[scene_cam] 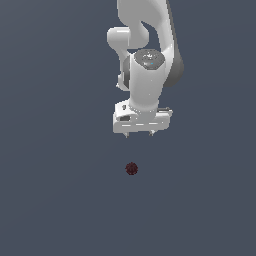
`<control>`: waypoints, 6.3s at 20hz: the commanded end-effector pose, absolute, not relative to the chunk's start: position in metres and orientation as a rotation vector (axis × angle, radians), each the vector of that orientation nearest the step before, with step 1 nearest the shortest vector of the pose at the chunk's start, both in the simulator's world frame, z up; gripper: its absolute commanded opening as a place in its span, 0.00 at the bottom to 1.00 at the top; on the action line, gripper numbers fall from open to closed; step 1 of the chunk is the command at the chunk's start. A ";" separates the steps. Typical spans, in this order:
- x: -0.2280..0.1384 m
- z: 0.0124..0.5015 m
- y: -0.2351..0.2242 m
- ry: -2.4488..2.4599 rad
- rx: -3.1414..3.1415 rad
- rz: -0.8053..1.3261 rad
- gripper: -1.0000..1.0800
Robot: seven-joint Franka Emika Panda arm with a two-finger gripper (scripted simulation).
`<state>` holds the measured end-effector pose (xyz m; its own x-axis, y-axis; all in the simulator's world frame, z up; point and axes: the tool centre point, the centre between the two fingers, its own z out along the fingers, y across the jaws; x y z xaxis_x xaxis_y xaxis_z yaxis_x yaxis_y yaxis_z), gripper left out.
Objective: Pick up the object and move it to a goal position.
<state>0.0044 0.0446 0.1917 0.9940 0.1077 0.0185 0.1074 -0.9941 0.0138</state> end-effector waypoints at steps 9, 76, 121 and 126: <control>0.011 0.184 0.042 0.030 3.135 0.026 0.96; 0.079 0.028 0.017 -1.622 2.690 0.000 0.96; 0.025 0.278 0.093 -1.624 2.689 0.000 0.00; 0.019 0.316 0.105 -1.623 2.689 0.001 0.00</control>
